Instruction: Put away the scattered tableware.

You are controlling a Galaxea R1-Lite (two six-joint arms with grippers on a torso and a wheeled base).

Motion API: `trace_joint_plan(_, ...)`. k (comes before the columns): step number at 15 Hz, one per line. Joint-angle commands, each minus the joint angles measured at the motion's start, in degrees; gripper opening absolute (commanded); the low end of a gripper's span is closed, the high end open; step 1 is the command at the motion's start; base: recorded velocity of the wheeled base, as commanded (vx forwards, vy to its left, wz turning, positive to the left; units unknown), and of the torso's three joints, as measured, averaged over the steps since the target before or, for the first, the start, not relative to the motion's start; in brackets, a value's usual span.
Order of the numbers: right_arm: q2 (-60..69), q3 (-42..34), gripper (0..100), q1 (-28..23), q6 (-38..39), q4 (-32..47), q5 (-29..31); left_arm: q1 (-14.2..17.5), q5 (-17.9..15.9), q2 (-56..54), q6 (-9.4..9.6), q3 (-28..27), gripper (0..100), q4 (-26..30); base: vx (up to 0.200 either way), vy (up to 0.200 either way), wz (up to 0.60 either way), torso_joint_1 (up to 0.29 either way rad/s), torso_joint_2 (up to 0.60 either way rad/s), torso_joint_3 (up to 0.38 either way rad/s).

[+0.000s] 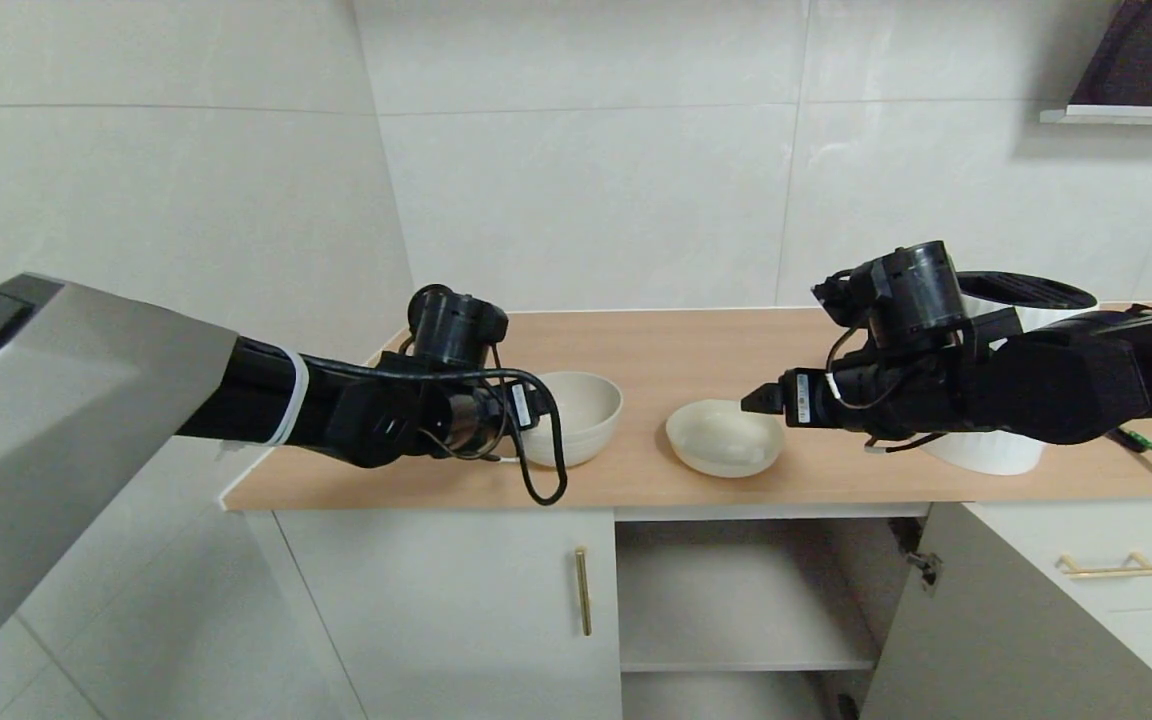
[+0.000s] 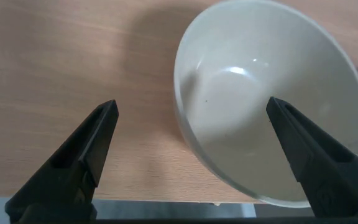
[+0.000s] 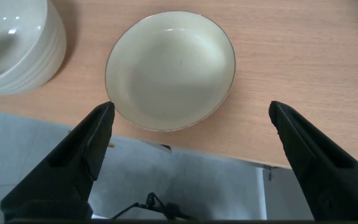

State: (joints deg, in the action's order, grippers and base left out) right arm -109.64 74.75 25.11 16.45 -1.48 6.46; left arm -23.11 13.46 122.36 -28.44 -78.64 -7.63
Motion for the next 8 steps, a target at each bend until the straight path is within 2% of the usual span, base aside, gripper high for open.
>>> trace_joint_plan(1,0.31,-0.05,100,0.02,-0.01,-0.02,-0.04,0.00,-0.01,0.51,-0.04,-0.02,0,-0.02,0.000,0.000,0.00,0.000,0.00,0.000)
trace_joint_plan(5,0.31,0.04,100,0.02,-0.01,-0.02,0.04,-0.09,0.08,-0.36,-0.30,0.24,0,-0.02,0.000,0.000,0.00,0.000,0.00,0.000)
trace_joint_plan(8,0.13,0.22,100,-0.15,-0.10,-0.02,0.04,-0.53,-0.01,-3.27,-2.15,1.47,0,0.07,0.000,0.000,0.00,0.000,0.00,0.000)
